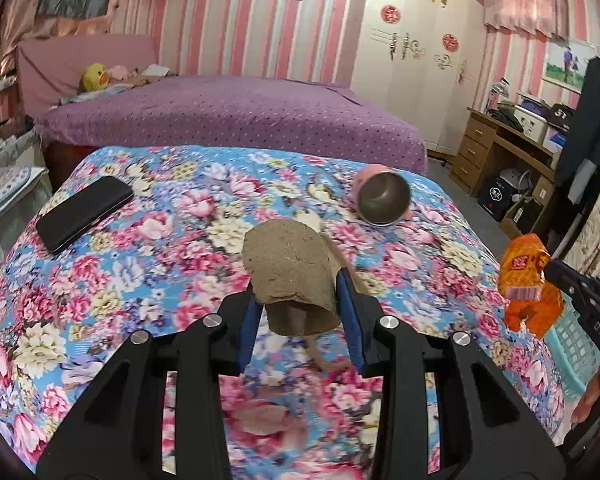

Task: Collect trash
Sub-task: 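Carry the tube and orange packet to the blue basket and open both tools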

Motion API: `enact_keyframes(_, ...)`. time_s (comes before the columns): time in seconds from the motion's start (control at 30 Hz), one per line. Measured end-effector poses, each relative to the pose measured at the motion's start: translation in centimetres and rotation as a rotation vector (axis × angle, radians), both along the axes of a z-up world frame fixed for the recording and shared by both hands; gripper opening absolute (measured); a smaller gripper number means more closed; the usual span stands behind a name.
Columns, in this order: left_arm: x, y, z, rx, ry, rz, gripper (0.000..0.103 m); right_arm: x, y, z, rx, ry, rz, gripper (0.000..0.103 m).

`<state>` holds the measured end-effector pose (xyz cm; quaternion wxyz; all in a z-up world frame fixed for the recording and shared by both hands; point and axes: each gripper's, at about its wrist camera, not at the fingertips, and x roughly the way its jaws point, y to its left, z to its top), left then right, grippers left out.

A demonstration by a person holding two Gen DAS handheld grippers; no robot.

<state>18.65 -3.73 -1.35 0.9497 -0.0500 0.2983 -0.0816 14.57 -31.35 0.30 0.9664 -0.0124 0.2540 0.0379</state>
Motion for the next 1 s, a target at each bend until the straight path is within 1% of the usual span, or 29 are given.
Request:
enact_keyframes(0.13,-0.1,-1.5,0.0,-0.010,-0.009,-0.019,0.036,0.3,-0.8,0.0,0.003,-0.004,-0.004,0.004)
enact_keyframes(0.3,0.3,-3.0,-0.2,-0.030,0.003,-0.045,0.036,0.5,-2.0,0.4,0.005,-0.014,-0.021,0.004)
enact_keyframes(0.4,0.4,-4.2,-0.3,-0.033,0.003,-0.062,0.036,0.3,-3.5,0.6,0.010,-0.018,-0.042,0.004)
enact_keyframes(0.5,0.5,-5.6,-0.4,-0.058,0.004,-0.084,0.036,-0.1,-4.9,0.7,0.017,-0.022,-0.061,0.004)
enact_keyframes(0.6,0.5,-7.6,-0.4,-0.070,0.002,-0.109,0.036,-0.6,-6.7,0.8,0.021,-0.021,-0.084,0.004)
enact_keyframes(1.0,-2.3,-18.2,0.3,-0.020,-0.051,-0.208,0.036,-5.0,-15.7,0.5,0.037,-0.024,-0.229,0.004)
